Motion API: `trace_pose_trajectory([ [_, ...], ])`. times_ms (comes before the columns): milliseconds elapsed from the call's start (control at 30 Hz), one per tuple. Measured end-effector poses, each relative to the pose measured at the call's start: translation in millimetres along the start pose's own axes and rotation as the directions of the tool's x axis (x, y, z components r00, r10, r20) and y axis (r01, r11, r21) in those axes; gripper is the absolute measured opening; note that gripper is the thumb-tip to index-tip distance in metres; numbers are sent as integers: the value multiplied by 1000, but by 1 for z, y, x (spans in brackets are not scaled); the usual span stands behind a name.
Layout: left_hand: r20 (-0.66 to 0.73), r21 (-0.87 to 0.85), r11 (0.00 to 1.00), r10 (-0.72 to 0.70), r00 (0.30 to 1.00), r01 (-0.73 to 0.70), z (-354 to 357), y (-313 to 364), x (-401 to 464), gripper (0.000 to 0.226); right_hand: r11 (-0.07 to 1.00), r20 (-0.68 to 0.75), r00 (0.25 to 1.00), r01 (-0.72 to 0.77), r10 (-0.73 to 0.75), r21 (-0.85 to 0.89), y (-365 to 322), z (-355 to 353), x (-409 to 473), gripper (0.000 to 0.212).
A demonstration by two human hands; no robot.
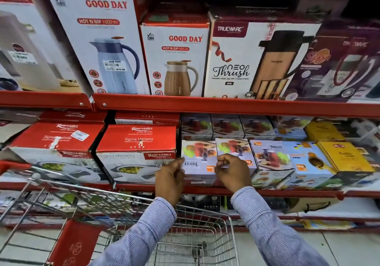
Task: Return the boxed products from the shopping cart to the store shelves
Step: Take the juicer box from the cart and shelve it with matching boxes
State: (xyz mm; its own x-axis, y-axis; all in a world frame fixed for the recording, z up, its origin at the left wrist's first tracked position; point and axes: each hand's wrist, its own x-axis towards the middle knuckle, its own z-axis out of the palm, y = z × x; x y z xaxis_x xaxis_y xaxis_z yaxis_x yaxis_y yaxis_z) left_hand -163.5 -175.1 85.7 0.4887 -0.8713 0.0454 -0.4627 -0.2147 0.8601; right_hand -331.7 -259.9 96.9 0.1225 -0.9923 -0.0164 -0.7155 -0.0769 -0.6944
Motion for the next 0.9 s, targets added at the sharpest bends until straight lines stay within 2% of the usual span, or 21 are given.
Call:
trace_pose_trajectory([
  [100,-16,82,996,32,999,-30,4,-1,5,32,999,78,997,22,-18,-48,-6,1,4,19],
  [200,23,153,987,55,998,-58,7,-2,10,31,918,99,987,156,-129,-364,-12,-3,7,22],
  [267,41,171,983,60,997,-66,8,-2,10,35,848,78,974,223,-212,-482,-19,-9,13,33],
  [333,45,168,983,65,997,-72,9,-3,8,37,804,161,942,334,-293,-493,-25,-16,25,50],
  [400,41,155,984,79,996,-84,9,-4,6,36,739,338,886,455,-318,-497,-30,-21,41,75],
  [467,40,151,984,92,995,-97,8,-6,5,37,675,461,839,520,-288,-524,-35,-23,56,95],
  [567,54,132,988,80,995,-86,7,-7,5,39,608,557,797,567,-234,-556,-37,-21,73,113],
  [733,41,108,992,66,997,-70,8,-10,5,34,541,597,773,604,-216,-586,-36,-17,86,126],
  [900,2,121,990,77,997,-77,9,-13,6,31,531,578,774,614,-259,-584,-32,-14,90,129],
])
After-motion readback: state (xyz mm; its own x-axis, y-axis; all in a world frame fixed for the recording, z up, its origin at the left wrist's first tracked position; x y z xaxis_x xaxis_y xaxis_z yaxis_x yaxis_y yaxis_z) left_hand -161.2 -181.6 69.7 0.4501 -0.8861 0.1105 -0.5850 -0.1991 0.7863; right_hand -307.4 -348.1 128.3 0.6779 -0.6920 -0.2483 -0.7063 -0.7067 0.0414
